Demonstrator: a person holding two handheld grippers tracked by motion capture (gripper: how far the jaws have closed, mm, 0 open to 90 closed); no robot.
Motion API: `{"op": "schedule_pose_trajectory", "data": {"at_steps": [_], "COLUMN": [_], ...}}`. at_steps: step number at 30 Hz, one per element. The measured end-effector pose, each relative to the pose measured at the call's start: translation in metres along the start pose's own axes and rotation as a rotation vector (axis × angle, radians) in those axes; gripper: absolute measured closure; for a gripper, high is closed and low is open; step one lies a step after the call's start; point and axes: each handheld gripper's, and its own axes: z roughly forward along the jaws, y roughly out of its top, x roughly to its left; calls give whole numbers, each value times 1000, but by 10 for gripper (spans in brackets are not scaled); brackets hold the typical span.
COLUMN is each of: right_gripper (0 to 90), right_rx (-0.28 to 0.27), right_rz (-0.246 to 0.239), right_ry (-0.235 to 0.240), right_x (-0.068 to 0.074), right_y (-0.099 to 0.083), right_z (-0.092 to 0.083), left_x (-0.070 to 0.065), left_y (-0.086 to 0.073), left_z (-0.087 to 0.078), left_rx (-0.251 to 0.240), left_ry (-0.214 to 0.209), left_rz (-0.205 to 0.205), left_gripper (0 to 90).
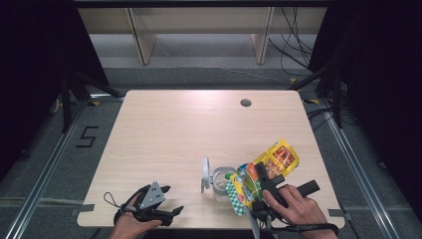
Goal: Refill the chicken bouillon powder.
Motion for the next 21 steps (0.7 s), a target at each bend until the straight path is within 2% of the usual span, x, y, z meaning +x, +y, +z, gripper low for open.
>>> {"op": "schedule_pose_trajectory", "data": {"at_steps": [4, 5, 6, 8, 9, 12, 13, 14, 15, 16, 17, 21], "right_gripper": [569, 569, 569, 569, 569, 569, 569, 569, 569, 569, 570, 570], "right_rx": [-4, -16, -17, -16, -11, -21, -19, -14, -18, -12, -22, -39], "right_rz": [-7, -38, -46, -47, -21, -50, -30, -15, -50, -24, -57, -50], "right_ry": [-3, -9, -10, -6, 10, -1, 15, 7, 4, 18, 1, 14], "right_x": [-1, -2, -2, -1, 1, 1, 3, 4, 2, 4, 2, 2], "right_y": [1, 1, 2, 3, 4, 3, 2, 2, 3, 5, 5, 6], "right_z": [0, 1, 1, 2, 2, 4, 5, 5, 5, 5, 6, 6], "left_x": [0, 0, 1, 1, 1, 1, 0, 1, 0, 0, 0, 0], "left_y": [0, 0, 0, 0, 0, 0, 0, 0, 0, 0, 0, 0], "left_z": [-1, -1, -1, -1, -1, -1, -1, -1, 0, 0, 0, -1], "left_rx": [2, 2, 2, 6, 6, 3, 3, 7, 3, 3, 2, 1], "left_ry": [-3, -1, 0, 3, 2, -1, -4, 1, 3, 4, 3, -1], "left_rz": [-1, 4, 8, 12, 11, 8, 2, 5, 4, 5, 4, 3], "left_gripper": [217, 217, 217, 218, 217, 217, 217, 217, 217, 217, 217, 217]}}
